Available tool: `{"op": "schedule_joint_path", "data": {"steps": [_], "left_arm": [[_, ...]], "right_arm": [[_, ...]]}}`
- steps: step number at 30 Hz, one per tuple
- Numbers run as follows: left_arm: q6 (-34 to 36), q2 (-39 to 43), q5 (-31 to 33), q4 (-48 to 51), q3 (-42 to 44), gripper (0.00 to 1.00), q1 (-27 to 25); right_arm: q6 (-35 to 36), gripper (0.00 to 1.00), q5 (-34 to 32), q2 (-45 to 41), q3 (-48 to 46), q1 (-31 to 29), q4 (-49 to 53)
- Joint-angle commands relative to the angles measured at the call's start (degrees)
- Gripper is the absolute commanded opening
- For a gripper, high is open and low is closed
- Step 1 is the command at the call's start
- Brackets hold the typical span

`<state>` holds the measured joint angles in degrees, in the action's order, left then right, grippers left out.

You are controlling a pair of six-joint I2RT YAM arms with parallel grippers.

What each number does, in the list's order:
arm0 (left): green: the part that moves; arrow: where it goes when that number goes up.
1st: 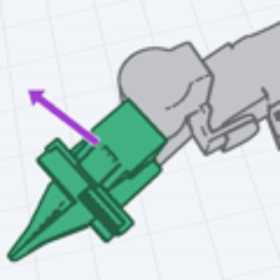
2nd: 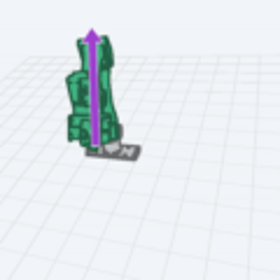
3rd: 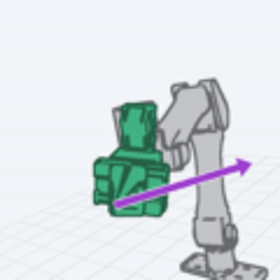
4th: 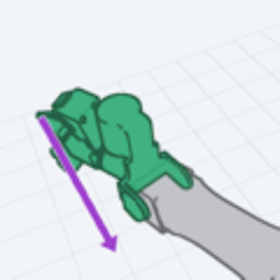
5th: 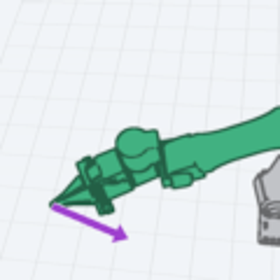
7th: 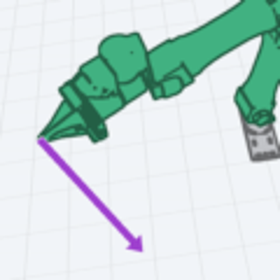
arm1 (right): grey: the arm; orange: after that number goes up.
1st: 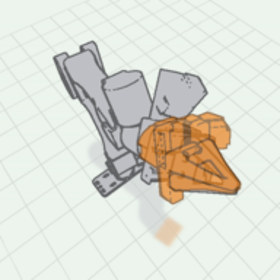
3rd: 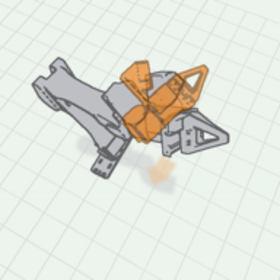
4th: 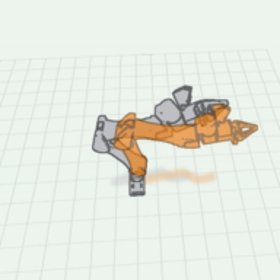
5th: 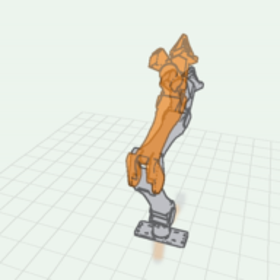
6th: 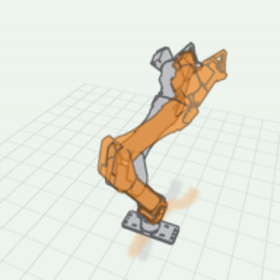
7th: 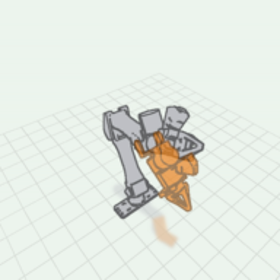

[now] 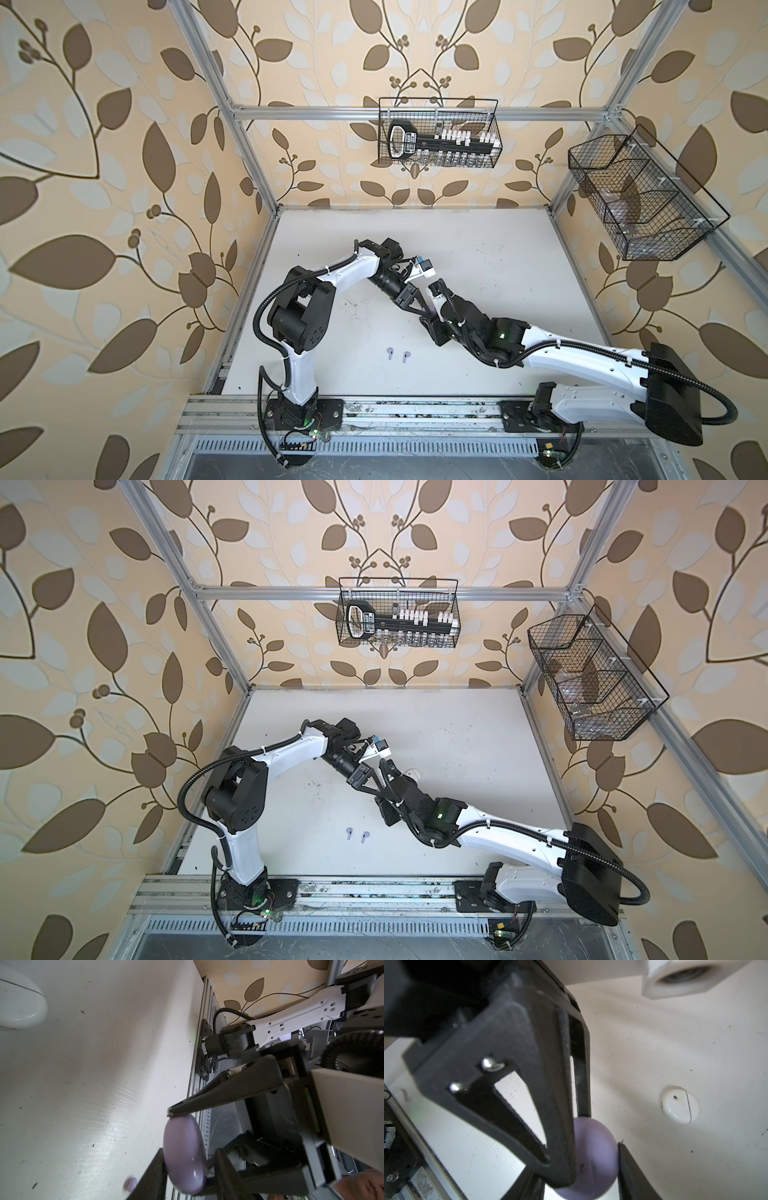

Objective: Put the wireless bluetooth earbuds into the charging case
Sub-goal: 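Lift the lilac case toward the left gripper while the left gripper grasps it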

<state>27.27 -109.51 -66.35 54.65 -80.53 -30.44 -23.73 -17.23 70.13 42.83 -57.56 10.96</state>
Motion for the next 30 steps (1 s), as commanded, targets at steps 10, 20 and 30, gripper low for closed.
{"op": "schedule_joint_path", "data": {"steps": [10, 20, 30], "left_arm": [[1.7, -0.5, -1.4, 4.4, -0.7, 0.34, -2.1], [5.6, -1.8, -1.1, 8.8, -2.2, 0.33, -3.8], [8.5, -1.9, -2.3, 11.3, -3.0, 0.16, -4.2]], "right_arm": [[1.2, 0.33, -4.2, -1.4, 0.8, 1.1, -2.6], [1.8, 0.33, -5.0, -1.8, 0.8, 2.0, -2.0], [1.6, 0.39, -5.0, -2.3, 0.4, 2.3, -1.7]]}}
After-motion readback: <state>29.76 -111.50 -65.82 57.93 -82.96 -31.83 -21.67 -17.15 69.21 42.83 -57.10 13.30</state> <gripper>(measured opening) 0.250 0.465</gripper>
